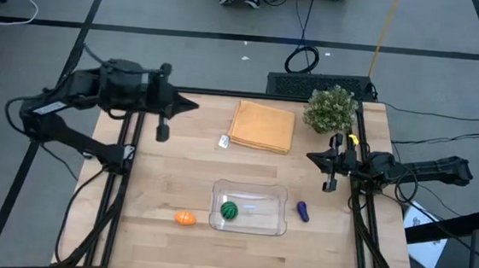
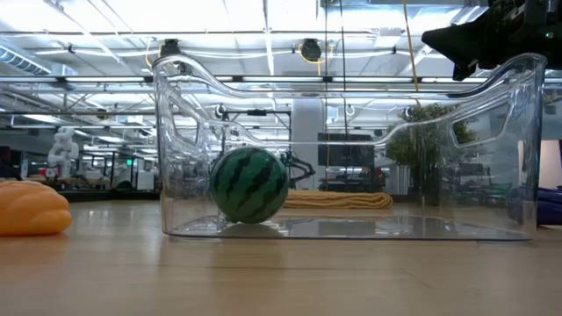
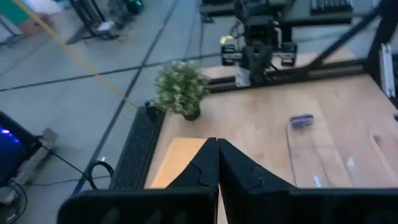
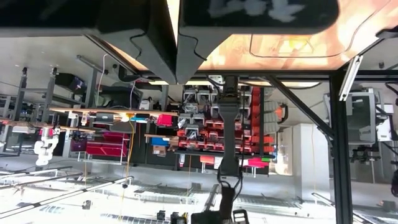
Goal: Pick and placing Produce into tupperware
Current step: Put the eggplant into the transparent bin
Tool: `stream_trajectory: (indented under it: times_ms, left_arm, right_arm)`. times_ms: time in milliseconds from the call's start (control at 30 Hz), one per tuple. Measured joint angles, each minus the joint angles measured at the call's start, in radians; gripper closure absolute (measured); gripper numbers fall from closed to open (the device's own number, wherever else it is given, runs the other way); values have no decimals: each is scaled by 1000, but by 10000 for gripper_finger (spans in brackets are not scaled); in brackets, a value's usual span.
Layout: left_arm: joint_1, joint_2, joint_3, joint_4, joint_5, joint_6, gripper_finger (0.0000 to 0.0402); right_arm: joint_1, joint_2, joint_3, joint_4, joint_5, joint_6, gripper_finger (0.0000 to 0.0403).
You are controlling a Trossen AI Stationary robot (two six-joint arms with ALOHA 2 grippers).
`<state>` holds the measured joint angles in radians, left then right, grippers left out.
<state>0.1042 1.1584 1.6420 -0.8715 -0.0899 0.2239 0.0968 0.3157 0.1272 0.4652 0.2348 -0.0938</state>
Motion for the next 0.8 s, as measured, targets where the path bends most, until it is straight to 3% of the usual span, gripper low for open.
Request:
stream_trajectory:
  times_ms: [233, 467, 800]
  left_arm:
    - [51, -197, -292, 172, 3, -130, 401]
    - [63, -320, -501, 297, 3, -228, 401]
    - [63, -380, -709, 529, -19, -208, 401]
  right_arm:
    - [0, 0, 0, 1, 0, 0, 403]
    - [0, 0, 0, 1, 0, 0, 403]
    - [0, 0, 0, 1, 0, 0, 403]
